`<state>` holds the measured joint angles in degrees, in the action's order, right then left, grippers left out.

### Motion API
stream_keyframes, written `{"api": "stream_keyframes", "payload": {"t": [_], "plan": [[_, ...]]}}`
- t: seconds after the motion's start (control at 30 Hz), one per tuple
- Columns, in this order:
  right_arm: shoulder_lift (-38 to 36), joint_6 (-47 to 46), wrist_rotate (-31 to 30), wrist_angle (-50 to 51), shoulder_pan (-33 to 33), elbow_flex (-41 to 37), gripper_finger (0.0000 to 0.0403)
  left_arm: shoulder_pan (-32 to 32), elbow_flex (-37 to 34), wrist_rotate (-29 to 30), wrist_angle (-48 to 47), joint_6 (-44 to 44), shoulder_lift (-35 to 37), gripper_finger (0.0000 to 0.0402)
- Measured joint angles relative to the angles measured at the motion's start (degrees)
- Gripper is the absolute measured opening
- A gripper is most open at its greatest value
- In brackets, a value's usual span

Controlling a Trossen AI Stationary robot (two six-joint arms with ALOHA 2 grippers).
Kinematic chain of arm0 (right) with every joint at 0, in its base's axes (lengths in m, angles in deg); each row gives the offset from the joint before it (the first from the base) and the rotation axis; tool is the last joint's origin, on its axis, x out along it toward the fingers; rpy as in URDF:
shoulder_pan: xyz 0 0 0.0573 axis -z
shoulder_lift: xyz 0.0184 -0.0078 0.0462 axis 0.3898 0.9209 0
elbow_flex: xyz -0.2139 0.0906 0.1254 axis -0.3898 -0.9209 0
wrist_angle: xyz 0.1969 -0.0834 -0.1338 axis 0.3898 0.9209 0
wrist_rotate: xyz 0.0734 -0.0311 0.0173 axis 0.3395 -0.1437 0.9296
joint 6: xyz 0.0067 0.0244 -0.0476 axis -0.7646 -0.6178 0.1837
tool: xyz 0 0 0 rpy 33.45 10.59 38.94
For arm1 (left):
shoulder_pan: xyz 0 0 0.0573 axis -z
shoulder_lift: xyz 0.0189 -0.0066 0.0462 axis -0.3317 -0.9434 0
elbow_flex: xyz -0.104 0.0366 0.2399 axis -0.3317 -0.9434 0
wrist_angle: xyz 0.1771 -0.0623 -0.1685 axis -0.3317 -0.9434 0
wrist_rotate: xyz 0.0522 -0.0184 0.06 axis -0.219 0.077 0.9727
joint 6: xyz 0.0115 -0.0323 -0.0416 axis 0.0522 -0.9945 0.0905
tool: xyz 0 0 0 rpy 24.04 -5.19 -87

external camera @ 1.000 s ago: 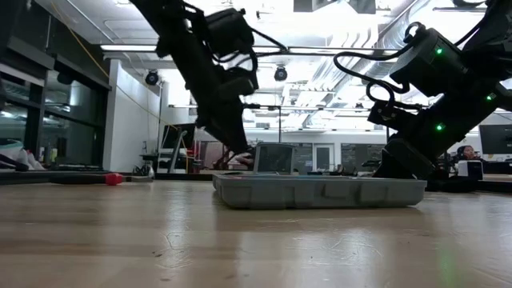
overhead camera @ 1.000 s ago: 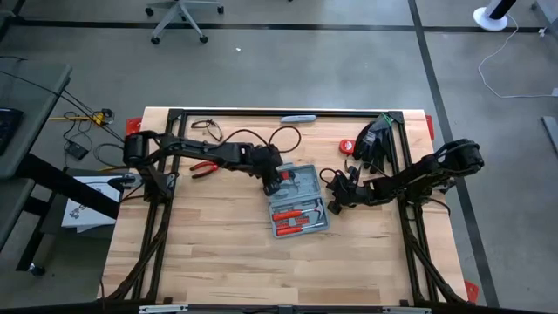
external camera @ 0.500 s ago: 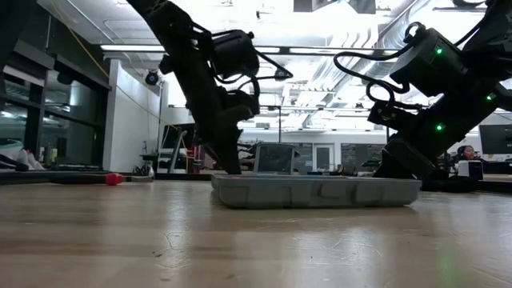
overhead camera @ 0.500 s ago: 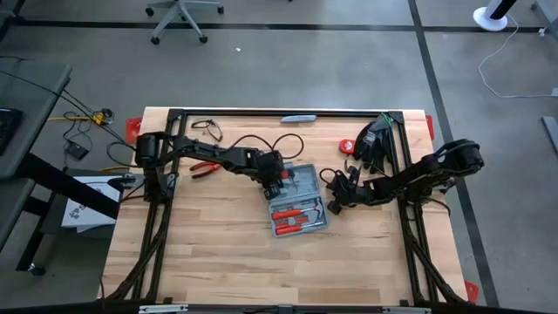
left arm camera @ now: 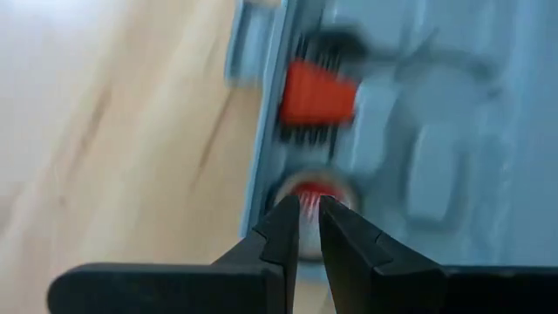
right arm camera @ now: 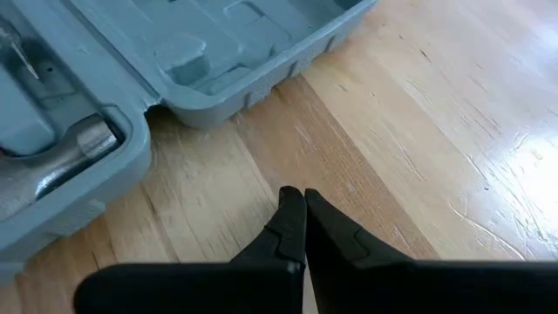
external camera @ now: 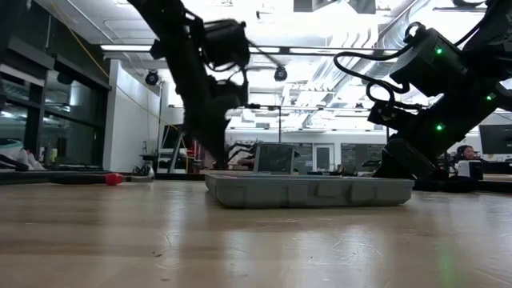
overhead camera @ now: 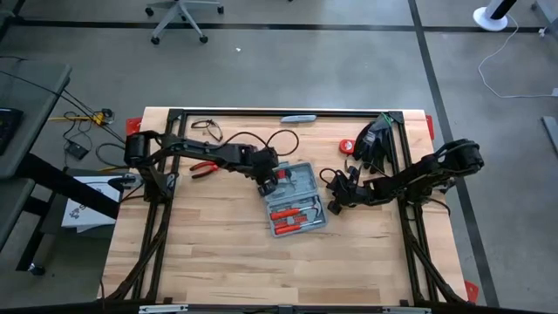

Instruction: Prefit tool cases

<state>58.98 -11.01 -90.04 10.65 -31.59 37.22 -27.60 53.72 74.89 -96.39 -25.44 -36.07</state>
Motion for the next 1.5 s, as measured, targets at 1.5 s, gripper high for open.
{"api": "stream_keyframes", "payload": {"t": [1.5], "plan": [[0.02,0.02,-0.5,0.04,0.02,-0.02,0.0,0.35,-2.55,4.3,-1.29,0.42,7.78,0.0042]]}}
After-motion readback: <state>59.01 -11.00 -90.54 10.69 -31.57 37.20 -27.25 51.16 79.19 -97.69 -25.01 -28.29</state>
